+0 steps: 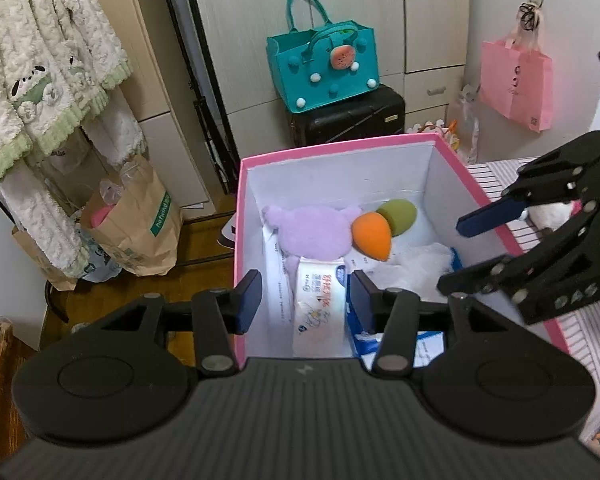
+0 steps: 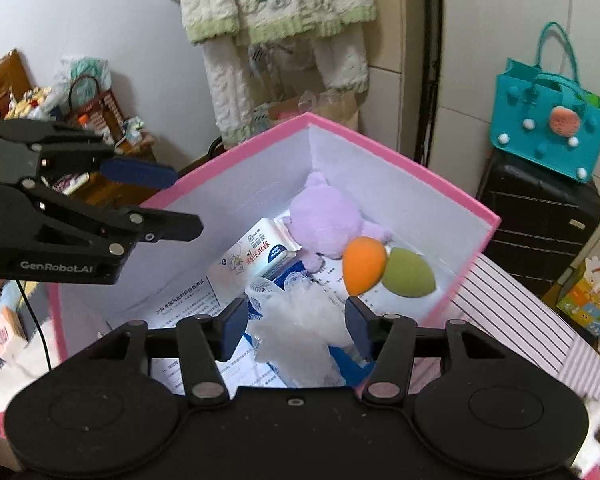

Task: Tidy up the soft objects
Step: 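Lower the tissue pack into the box while the right tool releases the mesh puff there, then withdraw both tools from the box and move toward the pom-pom and scrunchie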

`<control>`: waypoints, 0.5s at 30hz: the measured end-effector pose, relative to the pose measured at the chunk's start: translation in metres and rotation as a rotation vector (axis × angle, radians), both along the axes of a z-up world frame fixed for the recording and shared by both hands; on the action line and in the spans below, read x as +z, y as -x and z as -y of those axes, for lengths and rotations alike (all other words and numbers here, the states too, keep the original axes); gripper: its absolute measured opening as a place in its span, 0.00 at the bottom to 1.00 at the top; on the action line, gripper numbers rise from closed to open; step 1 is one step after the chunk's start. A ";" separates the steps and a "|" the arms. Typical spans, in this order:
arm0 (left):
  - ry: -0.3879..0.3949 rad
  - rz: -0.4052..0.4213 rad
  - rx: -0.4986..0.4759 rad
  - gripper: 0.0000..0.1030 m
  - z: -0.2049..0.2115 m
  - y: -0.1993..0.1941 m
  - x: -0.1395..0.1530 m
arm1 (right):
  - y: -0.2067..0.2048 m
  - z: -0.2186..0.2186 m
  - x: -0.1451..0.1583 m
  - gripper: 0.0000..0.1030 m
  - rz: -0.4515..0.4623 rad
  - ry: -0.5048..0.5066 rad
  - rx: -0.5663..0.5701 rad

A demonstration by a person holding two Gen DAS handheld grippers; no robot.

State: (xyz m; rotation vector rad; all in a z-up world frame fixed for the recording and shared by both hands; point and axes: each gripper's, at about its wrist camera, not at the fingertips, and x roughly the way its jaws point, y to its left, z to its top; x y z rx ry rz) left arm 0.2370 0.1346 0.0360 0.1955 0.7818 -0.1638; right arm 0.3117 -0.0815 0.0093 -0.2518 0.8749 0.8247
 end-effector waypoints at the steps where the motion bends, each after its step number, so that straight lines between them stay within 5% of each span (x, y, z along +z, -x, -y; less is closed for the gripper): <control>1: 0.004 -0.004 -0.002 0.46 0.000 0.003 0.002 | 0.003 0.005 0.004 0.57 0.001 -0.011 -0.009; 15: 0.088 -0.070 -0.083 0.52 0.015 0.057 0.042 | 0.074 0.046 0.060 0.57 0.041 -0.111 0.026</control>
